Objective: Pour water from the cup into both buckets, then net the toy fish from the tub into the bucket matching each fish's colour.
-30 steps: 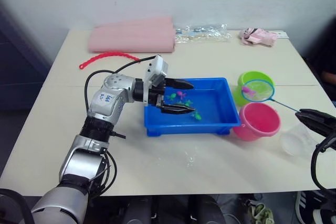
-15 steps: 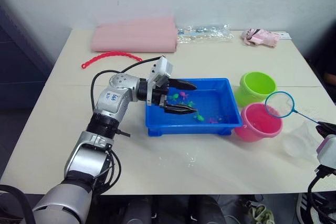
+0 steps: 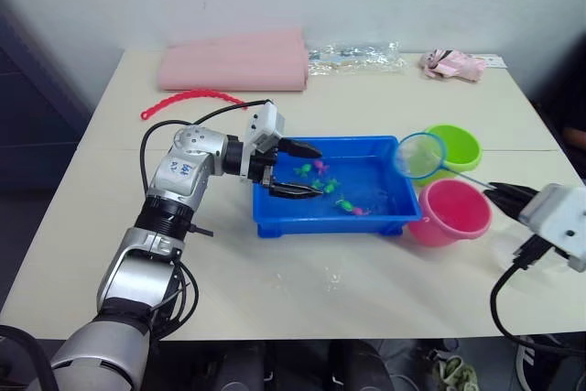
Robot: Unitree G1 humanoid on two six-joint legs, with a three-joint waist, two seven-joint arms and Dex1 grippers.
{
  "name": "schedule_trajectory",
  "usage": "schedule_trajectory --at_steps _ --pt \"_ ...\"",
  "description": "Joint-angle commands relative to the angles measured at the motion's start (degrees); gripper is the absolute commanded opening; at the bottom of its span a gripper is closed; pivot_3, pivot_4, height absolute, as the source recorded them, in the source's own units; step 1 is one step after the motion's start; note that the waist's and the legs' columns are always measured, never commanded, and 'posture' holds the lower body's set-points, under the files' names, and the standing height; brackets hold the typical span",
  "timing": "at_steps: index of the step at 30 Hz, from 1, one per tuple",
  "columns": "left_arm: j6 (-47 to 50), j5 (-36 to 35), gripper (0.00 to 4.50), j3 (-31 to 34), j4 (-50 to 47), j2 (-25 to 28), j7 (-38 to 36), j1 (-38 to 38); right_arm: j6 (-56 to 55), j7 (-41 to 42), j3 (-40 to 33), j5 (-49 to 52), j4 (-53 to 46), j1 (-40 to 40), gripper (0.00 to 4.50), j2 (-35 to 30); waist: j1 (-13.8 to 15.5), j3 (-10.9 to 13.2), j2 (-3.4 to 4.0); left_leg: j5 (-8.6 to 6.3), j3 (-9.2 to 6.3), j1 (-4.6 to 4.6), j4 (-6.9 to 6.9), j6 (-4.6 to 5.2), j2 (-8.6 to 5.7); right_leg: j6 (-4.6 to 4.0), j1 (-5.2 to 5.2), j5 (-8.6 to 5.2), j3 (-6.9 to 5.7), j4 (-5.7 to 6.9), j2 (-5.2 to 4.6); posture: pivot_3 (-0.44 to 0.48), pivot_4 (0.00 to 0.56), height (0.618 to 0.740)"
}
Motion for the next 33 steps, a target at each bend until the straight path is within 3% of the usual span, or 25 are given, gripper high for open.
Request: schedule_trajectory --at_steps 1,10,17,20,33 --pt "-0.60 0.95 4.47 0.28 -4.13 2.16 0.20 1.96 -4.48 0.32 8.85 -6.40 5.65 -4.91 0.00 -4.76 -0.12 0.00 0.00 0.00 0.00 0.01 0.01 0.00 0.00 0.00 0.01 0.00 0.00 0.00 0.00 0.000 0.150 0.738" --pt "4.63 -0.65 4.47 2.37 -14.15 6.27 3.47 7.53 -25.39 0.83 26.43 -18.37 24.33 -19.43 0.00 -8.61 -0.09 0.01 0.00 0.00 0.02 -0.03 0.02 0.00 0.00 0.00 0.01 0.00 -0.03 -0.03 -0.01 0.000 0.150 0.738" --pt "7.10 -1.41 4.47 3.27 -17.88 7.57 5.27 9.34 -31.63 2.56 31.47 -18.16 29.25 -21.14 0.00 -6.13 -0.04 0.01 0.00 0.01 0.02 -0.02 0.02 -0.01 0.01 0.00 0.02 0.00 -0.04 -0.01 -0.01 0.000 0.150 0.738" --pt "7.70 -1.53 4.47 3.59 -18.57 7.82 5.70 9.54 -27.34 4.53 30.78 -13.58 28.06 -19.89 0.00 -4.18 -0.02 0.01 0.00 0.01 0.01 -0.01 0.03 -0.01 0.01 0.00 0.03 0.00 -0.03 -0.01 0.00 0.000 0.150 0.738" --pt "6.24 -1.62 4.47 3.13 -16.21 6.79 6.15 8.01 14.89 5.01 16.48 13.75 15.39 -14.70 0.00 1.18 0.15 0.01 0.01 0.01 -0.05 -0.01 0.04 -0.01 0.01 0.00 0.06 0.00 -0.06 0.00 0.00 0.000 0.150 0.738"
